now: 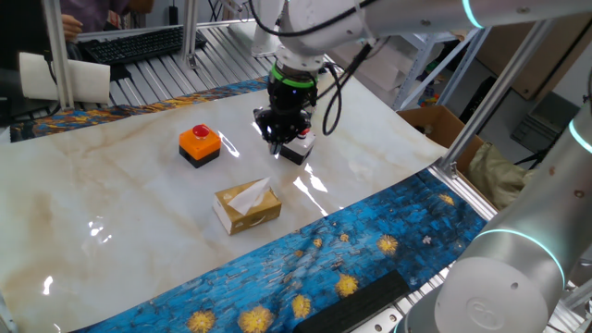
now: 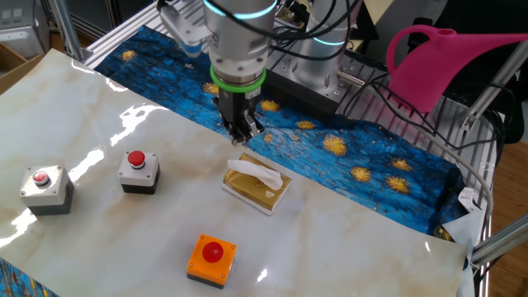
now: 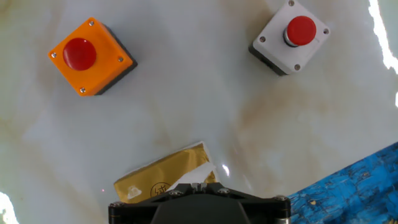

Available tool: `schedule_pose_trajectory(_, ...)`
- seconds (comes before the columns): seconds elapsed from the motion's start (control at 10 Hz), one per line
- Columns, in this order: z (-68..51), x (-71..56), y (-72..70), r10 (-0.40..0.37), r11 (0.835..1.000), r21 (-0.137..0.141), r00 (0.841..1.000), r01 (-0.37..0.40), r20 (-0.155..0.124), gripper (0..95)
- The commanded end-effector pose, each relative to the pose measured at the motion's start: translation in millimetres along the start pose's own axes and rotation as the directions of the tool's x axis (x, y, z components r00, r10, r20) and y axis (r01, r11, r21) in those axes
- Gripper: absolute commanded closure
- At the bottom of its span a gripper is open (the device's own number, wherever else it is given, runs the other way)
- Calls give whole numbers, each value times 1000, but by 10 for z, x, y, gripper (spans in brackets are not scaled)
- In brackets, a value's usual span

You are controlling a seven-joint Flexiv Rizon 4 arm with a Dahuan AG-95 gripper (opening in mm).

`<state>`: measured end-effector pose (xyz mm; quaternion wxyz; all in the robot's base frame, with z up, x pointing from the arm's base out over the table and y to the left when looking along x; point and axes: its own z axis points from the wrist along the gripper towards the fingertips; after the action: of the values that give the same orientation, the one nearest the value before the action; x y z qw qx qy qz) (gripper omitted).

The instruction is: Press three buttons from left to right in sequence

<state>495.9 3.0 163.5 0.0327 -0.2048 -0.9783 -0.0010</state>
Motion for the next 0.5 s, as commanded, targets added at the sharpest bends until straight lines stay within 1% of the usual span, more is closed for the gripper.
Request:
schedule_pose_trajectory(0.1, -3, 10, -10, 41, 999, -35, 998, -40, 45, 950)
schedule_pose_trajectory(0.3, -3, 10, -10, 22, 999, -46, 998, -20, 66, 950)
schedule_pose_trajectory(0.4, -3, 10, -10, 43, 998, -56, 996, -39, 74, 950)
schedule_pose_trajectory(0.5, -3, 10, -10, 31, 998, -52, 996, -27, 79, 950)
